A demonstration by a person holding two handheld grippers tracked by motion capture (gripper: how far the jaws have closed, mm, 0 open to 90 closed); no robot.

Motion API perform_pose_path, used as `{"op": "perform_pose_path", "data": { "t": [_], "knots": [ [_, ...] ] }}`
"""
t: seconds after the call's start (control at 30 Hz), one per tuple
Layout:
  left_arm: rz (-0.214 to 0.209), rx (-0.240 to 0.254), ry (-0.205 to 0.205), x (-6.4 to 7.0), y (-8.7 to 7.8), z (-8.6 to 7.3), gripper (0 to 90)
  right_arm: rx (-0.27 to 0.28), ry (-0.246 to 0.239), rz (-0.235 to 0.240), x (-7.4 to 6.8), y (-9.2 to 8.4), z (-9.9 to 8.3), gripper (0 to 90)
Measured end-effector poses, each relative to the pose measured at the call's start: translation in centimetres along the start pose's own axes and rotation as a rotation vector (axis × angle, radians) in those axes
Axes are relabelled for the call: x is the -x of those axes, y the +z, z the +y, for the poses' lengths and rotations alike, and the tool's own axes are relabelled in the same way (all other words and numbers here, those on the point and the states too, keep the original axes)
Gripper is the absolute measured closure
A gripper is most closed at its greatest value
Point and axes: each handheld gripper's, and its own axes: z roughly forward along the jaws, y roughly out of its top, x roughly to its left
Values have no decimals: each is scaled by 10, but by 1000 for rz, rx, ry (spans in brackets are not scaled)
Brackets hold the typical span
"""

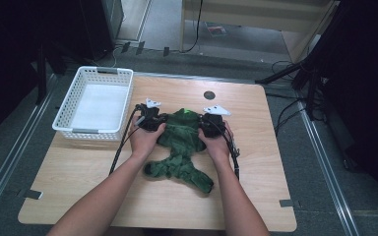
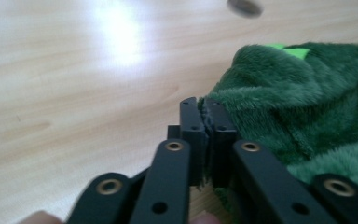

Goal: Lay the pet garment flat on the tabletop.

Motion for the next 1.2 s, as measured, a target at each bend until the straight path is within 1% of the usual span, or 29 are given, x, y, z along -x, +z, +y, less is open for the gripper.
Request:
{"op": "perform_pose_path", "data": {
  "t": [0.03, 0.07, 0.1, 0.13, 0.17, 0.2, 0.23, 0.27, 0.3, 0.33, 0.37, 0.4, 0.43, 0.5, 0.53, 0.57, 0.67, 0.7, 0.73, 0.77, 0.8, 0.87, 0.93, 0.97, 1.0, 1.03, 1.07, 1.1, 1.2],
  "knots": [
    [5, -17, 10, 0, 2, -3, 786, -74, 17, 45, 2, 5, -2, 830],
    [6, -12, 5, -1, 2, -6, 659, -117, 8, 68, 4, 5, -9, 715],
    [-7, -5, -13, -4, -1, -8, 659, -117, 8, 68, 4, 5, -9, 715],
    [-32, 20, -64, -7, -9, -10, 556, -71, 61, 92, 10, -4, -13, 610],
    [-32, 20, -64, -7, -9, -10, 540, -71, 61, 92, 10, -4, -13, 610],
    [-63, 35, -72, -9, -16, -11, 540, -49, 101, 102, 15, -12, -14, 592],
    [-85, 53, -74, -8, -23, -13, 518, -5, 156, 100, 20, -30, -19, 600],
    [-100, 67, -64, -7, -29, -15, 518, -5, 156, 100, 20, -30, -19, 600],
    [-120, 59, -25, -3, -38, -22, 506, 26, 172, 109, 23, -47, -27, 638],
    [-120, 59, -25, -3, -38, -22, 504, 26, 172, 109, 23, -47, -27, 638],
    [-128, 55, -27, -2, -40, -25, 504, 33, 173, 127, 24, -54, -31, 654],
    [-136, 43, -33, -1, -42, -29, 502, 19, 170, 145, 22, -61, -41, 666],
    [-138, 35, -46, -1, -43, -33, 502, 19, 170, 145, 22, -61, -41, 666],
    [-149, 26, -66, -2, -44, -41, 555, -14, 154, 164, 19, -62, -49, 670],
    [-169, 0, -82, -1, -42, -46, 583, -39, 137, 172, 14, -58, -55, 670],
    [-178, -4, -92, 0, -40, -48, 596, -52, 132, 178, 13, -55, -57, 669],
    [-190, -27, -91, 0, -37, -49, 633, -77, 142, 196, 9, -47, -59, 660],
    [-203, -47, -88, -1, -37, -50, 673, -112, 140, 206, 4, -39, -62, 690],
    [-203, -47, -88, -1, -37, -50, 716, -124, 143, 205, 2, -36, -63, 719],
    [-208, -52, -90, -1, -38, -50, 716, -124, 143, 205, 2, -36, -63, 719],
    [-236, -79, -91, -5, -41, -48, 815, -132, 139, 220, -1, -35, -63, 792],
    [-254, -95, -92, -8, -46, -47, 843, -122, 141, 235, -2, -38, -61, 832],
    [-254, -107, -83, -10, -48, -47, 849, -112, 147, 242, -1, -42, -60, 842],
    [-243, -125, -70, -14, -51, -48, 858, -93, 178, 255, 3, -48, -58, 855],
    [-243, -125, -70, -14, -51, -48, 860, -93, 178, 255, 3, -48, -58, 855],
    [-240, -138, -64, -16, -52, -50, 861, -104, 181, 234, 8, -51, -59, 860],
    [-240, -138, -64, -16, -52, -50, 862, -104, 181, 234, 8, -51, -59, 860],
    [-230, -145, -41, -15, -53, -51, 863, -141, 179, 223, 10, -50, -63, 863],
    [-214, -146, -27, -13, -53, -51, 863, -163, 168, 211, 10, -50, -67, 863]
  ]
}}
